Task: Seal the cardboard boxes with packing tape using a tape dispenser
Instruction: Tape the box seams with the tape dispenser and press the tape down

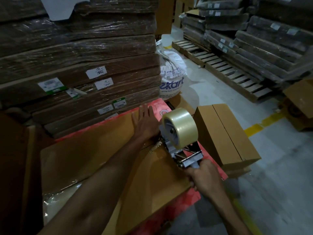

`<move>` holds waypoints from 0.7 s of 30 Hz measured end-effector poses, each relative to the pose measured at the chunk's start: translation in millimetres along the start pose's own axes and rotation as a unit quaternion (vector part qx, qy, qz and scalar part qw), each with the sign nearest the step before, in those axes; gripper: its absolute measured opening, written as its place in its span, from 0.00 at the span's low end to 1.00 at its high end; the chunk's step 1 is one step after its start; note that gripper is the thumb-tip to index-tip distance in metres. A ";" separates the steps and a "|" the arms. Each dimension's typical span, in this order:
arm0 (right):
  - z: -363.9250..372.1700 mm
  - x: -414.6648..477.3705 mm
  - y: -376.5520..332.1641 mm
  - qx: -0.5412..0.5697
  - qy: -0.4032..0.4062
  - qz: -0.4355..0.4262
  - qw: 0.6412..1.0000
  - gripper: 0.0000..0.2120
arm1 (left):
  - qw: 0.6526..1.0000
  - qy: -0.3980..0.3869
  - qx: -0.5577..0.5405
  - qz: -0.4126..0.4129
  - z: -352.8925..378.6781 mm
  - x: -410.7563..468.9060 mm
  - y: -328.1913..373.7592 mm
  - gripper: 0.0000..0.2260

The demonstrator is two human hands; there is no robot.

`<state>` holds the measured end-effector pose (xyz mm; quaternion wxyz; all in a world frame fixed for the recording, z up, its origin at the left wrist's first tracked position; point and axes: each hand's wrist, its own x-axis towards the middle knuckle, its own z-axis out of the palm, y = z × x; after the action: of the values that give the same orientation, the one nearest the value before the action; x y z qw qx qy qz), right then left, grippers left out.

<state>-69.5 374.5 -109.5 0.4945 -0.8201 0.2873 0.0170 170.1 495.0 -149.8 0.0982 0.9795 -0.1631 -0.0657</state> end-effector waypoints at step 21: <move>-31.3 -18.5 5.8 -0.044 -0.012 0.030 0.998 0.13 | 0.999 0.027 0.024 -0.019 -1.8 13.1 2.4 0.37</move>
<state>-95.8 355.2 -92.4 0.4606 -0.8320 0.3045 0.0548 181.9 488.7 -148.9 0.0775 0.9859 -0.1436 -0.0375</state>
